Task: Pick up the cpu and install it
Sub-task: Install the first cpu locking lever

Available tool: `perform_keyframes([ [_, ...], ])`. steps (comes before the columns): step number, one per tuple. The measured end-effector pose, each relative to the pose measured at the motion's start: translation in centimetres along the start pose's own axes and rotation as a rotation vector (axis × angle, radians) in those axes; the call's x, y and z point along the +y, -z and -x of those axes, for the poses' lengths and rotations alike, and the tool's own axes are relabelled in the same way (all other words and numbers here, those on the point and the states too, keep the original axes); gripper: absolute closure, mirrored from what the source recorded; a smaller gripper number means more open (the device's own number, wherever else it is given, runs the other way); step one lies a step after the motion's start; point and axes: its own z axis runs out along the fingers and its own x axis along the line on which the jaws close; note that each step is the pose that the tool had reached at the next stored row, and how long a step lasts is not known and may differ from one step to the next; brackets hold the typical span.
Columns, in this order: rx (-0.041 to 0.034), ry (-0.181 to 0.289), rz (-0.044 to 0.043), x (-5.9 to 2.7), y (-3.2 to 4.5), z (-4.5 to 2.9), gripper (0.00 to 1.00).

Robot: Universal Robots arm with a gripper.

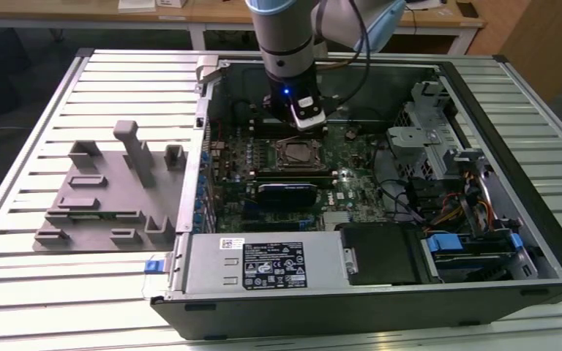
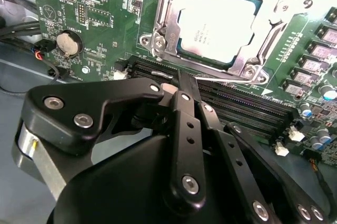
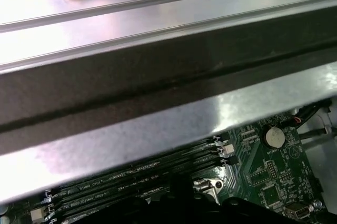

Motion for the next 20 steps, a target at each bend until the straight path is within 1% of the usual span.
perform_keyframes([
  [2, -0.0012, 0.004, -0.0015, 0.01, -0.08, -0.03, 0.89],
  [6, -0.0043, 0.007, -0.0086, 0.11, -0.2, -0.1, 0.89],
  [11, -0.0052, 0.008, -0.0112, 0.38, -0.27, -0.2, 0.89],
  [17, -0.0074, 0.01, -0.0173, 0.4, -0.37, -0.23, 0.89],
  [20, -0.0078, 0.01, -0.0181, 0.39, -0.38, -0.24, 0.89],
])
